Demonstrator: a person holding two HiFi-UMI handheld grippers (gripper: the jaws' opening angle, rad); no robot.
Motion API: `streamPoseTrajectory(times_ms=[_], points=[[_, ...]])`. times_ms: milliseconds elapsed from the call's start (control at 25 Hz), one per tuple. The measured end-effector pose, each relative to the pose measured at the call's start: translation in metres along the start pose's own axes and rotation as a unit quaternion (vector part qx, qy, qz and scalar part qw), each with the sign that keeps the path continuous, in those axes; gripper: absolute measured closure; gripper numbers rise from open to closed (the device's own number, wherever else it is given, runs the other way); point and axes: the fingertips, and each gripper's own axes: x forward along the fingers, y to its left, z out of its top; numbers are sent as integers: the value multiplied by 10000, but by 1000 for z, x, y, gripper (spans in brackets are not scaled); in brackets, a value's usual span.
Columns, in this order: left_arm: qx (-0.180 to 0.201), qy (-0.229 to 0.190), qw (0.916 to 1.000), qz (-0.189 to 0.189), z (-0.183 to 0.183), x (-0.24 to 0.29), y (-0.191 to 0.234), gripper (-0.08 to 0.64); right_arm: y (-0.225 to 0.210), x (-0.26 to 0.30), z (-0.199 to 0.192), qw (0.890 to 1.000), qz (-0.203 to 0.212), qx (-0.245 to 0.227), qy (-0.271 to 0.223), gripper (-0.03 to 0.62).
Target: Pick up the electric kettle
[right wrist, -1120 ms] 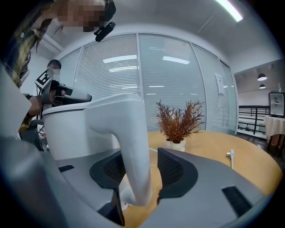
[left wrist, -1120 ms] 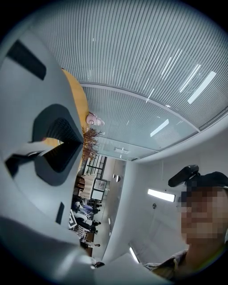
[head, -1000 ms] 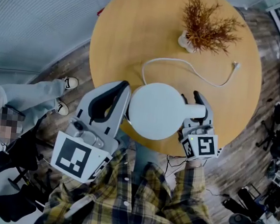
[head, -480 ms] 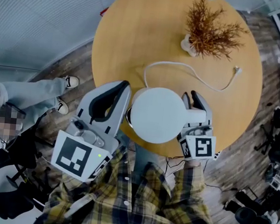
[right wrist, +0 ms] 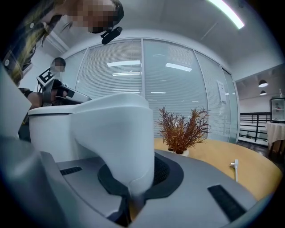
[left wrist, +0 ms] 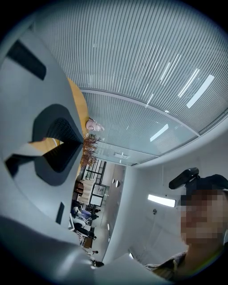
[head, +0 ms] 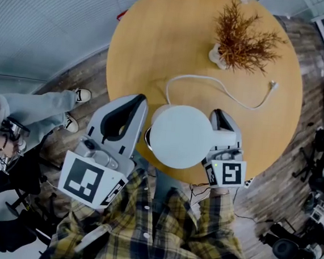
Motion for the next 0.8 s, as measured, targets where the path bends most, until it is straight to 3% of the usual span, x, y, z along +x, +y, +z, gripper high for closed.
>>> streamPoseTrajectory(times_ms=[800], points=[[45, -171, 9997, 150, 21, -9, 5, 557, -1, 4, 17, 9996, -274, 63, -50, 546]])
